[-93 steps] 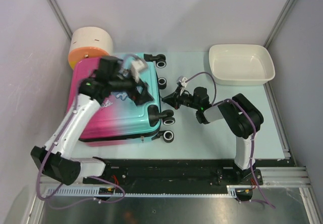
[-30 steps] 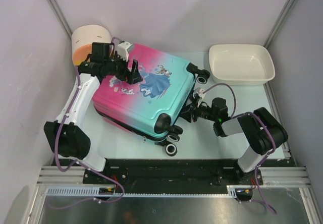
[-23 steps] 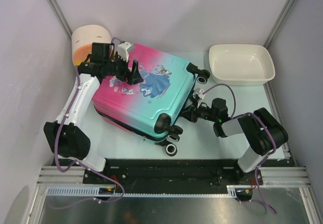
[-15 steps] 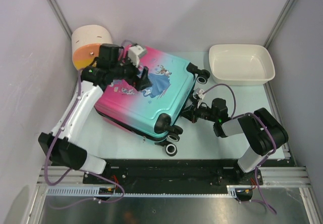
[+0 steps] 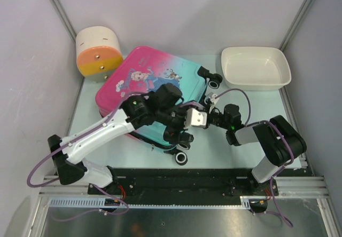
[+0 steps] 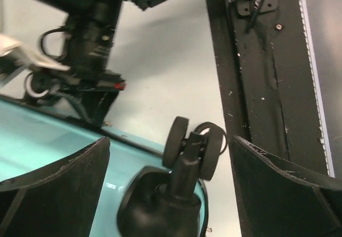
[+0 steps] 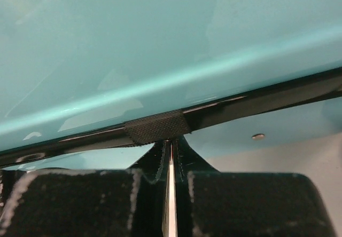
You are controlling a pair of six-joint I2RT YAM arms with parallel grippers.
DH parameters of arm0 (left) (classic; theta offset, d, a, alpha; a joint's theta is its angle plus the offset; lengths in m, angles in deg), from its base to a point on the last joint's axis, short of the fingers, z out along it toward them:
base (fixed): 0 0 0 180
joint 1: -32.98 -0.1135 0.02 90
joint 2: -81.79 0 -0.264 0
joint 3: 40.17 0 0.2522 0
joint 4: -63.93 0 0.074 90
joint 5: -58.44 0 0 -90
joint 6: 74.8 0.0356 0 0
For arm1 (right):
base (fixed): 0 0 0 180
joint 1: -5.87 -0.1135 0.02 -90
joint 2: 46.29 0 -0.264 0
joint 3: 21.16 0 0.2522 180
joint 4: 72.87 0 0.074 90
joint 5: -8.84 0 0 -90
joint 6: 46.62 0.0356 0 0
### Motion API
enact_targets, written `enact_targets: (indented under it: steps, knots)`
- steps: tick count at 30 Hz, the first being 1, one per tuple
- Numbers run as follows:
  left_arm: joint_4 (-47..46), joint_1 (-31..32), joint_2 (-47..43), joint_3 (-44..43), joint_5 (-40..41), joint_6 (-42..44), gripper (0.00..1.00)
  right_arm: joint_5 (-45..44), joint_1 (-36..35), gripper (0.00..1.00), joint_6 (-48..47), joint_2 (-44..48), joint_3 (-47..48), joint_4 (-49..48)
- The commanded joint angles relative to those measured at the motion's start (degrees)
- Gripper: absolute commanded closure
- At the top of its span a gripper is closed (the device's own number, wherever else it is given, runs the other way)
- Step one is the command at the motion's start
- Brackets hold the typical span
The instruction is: Open, take out, and arrange the luggage
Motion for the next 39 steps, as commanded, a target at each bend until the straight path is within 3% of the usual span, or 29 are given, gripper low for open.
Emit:
enact_targets:
  steps: [1, 4, 8, 15, 18, 30, 36, 39]
  knots:
    - [1.57, 3.77, 3.46, -0.9, -0.63, 3.31, 0.02, -10.36, 0.45, 1.0, -2.05, 1.19, 1.53, -1.9]
    - [2.01, 4.83, 7.59, -1.6, 0.59, -0.29, 0.05, -10.8, 1.06, 1.0, -2.4, 1.36, 1.62, -1.55]
    - [3.5, 4.83, 7.87, 2.86, 0.25, 1.89, 0.12, -13.51, 1.68, 1.0, -3.98, 2.06, 1.62, -0.67]
    - [9.02, 4.75, 4.17, 11.65, 2.53, 5.85, 0.41, -16.95, 5.19, 1.0, -8.02, 2.33, 3.37, -1.64]
    - [11.58, 4.13, 1.89, 14.55, 2.36, 7.26, 0.48, -17.3, 6.77, 1.0, -10.91, 1.28, 5.21, -1.64]
    - [18.88, 1.14, -6.38, 23.7, 1.3, 9.37, 0.57, -13.44, 10.99, 1.0, -14.53, -5.66, 11.99, -7.17]
    - [21.17, -0.88, -6.47, 26.16, -0.1, 11.56, 0.59, -1.25, 15.12, 1.0, -14.34, -11.89, 14.97, -15.68]
    - [22.13, -1.14, -5.59, 25.56, -0.8, 12.62, 0.59, 2.02, 16.53, 1.0, -15.67, -15.5, 18.83, -15.53]
